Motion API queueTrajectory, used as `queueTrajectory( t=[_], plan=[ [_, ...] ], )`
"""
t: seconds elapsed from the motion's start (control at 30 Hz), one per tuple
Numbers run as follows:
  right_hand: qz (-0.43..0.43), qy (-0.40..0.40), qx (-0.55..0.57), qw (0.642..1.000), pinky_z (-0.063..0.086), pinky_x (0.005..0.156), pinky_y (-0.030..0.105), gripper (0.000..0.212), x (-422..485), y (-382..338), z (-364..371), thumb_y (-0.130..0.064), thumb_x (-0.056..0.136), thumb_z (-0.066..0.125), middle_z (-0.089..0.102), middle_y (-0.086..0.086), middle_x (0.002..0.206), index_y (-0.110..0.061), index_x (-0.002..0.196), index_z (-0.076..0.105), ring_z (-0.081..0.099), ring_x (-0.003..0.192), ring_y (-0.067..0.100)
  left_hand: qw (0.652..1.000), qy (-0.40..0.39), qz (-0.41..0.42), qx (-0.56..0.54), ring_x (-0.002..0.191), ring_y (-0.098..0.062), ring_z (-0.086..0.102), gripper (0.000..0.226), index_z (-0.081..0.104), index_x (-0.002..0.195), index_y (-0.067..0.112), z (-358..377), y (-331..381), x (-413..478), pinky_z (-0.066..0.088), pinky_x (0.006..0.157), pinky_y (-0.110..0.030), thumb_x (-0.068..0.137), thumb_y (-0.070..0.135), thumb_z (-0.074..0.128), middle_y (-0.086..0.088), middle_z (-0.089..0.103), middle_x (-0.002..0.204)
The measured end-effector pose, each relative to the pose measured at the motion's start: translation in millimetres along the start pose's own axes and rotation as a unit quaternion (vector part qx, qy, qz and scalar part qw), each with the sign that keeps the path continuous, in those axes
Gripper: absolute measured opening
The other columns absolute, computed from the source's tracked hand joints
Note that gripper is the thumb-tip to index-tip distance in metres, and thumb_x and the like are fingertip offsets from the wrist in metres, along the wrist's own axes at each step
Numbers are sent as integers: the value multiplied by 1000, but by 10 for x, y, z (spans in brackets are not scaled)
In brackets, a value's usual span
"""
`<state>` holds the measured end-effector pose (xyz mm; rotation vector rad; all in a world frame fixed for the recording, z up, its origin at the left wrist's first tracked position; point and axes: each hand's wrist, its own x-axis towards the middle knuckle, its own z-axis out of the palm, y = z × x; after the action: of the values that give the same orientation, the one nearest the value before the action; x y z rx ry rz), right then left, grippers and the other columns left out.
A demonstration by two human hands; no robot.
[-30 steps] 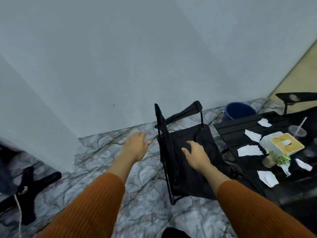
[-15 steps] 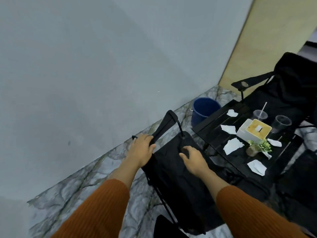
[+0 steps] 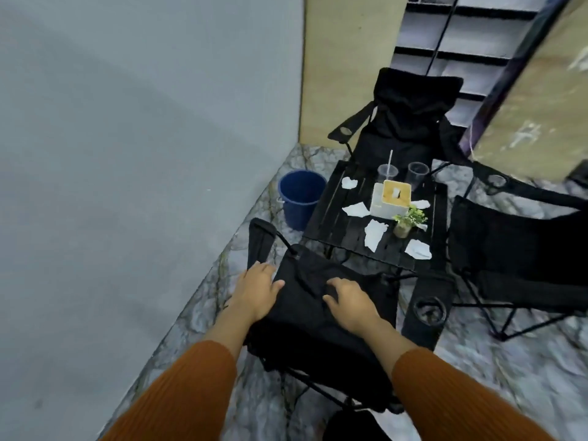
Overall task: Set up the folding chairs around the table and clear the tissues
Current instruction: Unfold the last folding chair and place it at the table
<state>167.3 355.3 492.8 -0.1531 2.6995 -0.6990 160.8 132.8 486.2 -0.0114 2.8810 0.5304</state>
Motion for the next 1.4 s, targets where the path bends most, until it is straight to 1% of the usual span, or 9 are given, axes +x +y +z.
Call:
queueTrajectory(
  t=[0.2, 0.4, 0.5, 0.6, 0.7, 0.87, 1.1, 1.27, 1.4],
  plan=[
    [92, 45, -93, 990, 8, 120, 52, 49, -742, -87, 261, -42, 99, 36, 31, 3, 154, -19, 143, 36, 12, 148, 26, 990, -71, 120, 28, 146, -21, 25, 62, 42, 143, 21, -31, -207, -304, 20, 119, -48, 93, 58, 42, -2, 40, 151],
    [248, -19, -71, 966, 16, 114, 56, 88, -1455, 384, 265, -82, 77, 35, 35, 4, 150, -22, 142, 36, 20, 144, 30, 975, -137, 125, 125, 134, -23, 42, 63, 43, 140, 25, -135, -601, -498, 27, 115, -45, 86, 55, 57, -1, 50, 140],
    [270, -56, -97, 956, 40, 102, 46, 56, -1645, 644, 274, -46, 85, 62, 42, 5, 140, -19, 130, 43, 30, 136, 31, 984, -145, 78, 66, 110, -25, 59, 40, 54, 126, 23, -86, -858, -485, 48, 96, -40, 88, 21, 64, -7, 60, 124],
    [250, 12, -128, 960, 45, 77, 37, 24, -1686, 701, 296, 3, 86, 51, 52, 5, 106, -15, 100, 45, 41, 122, 29, 991, -118, 64, 2, 92, -25, 63, 31, 62, 113, 17, 22, -914, -493, 52, 81, -38, 89, 0, 56, -10, 66, 107],
    [218, 53, -126, 966, 33, 71, 33, 30, -1807, 815, 363, 13, 80, 44, 33, -7, 72, -15, 88, 38, 44, 116, 28, 993, -95, 62, 26, 83, -25, 65, 32, 67, 105, 14, 175, -921, -448, 54, 78, -41, 87, -7, 49, -10, 68, 94],
    [194, 108, -158, 962, 29, 67, 30, 32, -1852, 1212, 460, 14, 72, 46, 58, 5, 91, -16, 83, 43, 36, 85, 21, 991, -40, 99, 79, 78, -25, 61, 26, 66, 97, 11, 346, -708, -344, 43, 63, -31, 85, -8, 53, -11, 67, 90],
    [220, 135, -148, 955, 48, 59, 46, 32, -1597, 1788, 234, 22, 58, 47, 59, 15, 72, -6, 71, 56, 49, 75, 34, 993, -23, 112, 34, 79, -29, 61, 24, 67, 96, 7, 501, -295, -64, 52, 69, -43, 85, -8, 50, -15, 67, 91],
    [190, 109, -198, 955, 46, 79, 41, 24, -1510, 1694, 124, 8, 74, 56, 65, 8, 79, -14, 81, 62, 58, 84, 31, 989, -39, 93, 112, 96, -30, 63, 27, 66, 111, 21, 277, -271, -86, 52, 76, -39, 90, 8, 55, -10, 68, 105],
    [79, 112, -134, 981, 31, 99, 35, 16, -1625, 1634, 141, -26, 90, 62, 67, -5, 100, -23, 104, 68, 56, 104, 19, 978, -78, 189, 44, 137, -20, 43, 40, 62, 127, 18, 206, -232, -234, 23, 119, -39, 88, 22, 68, -4, 58, 137]
  ],
)
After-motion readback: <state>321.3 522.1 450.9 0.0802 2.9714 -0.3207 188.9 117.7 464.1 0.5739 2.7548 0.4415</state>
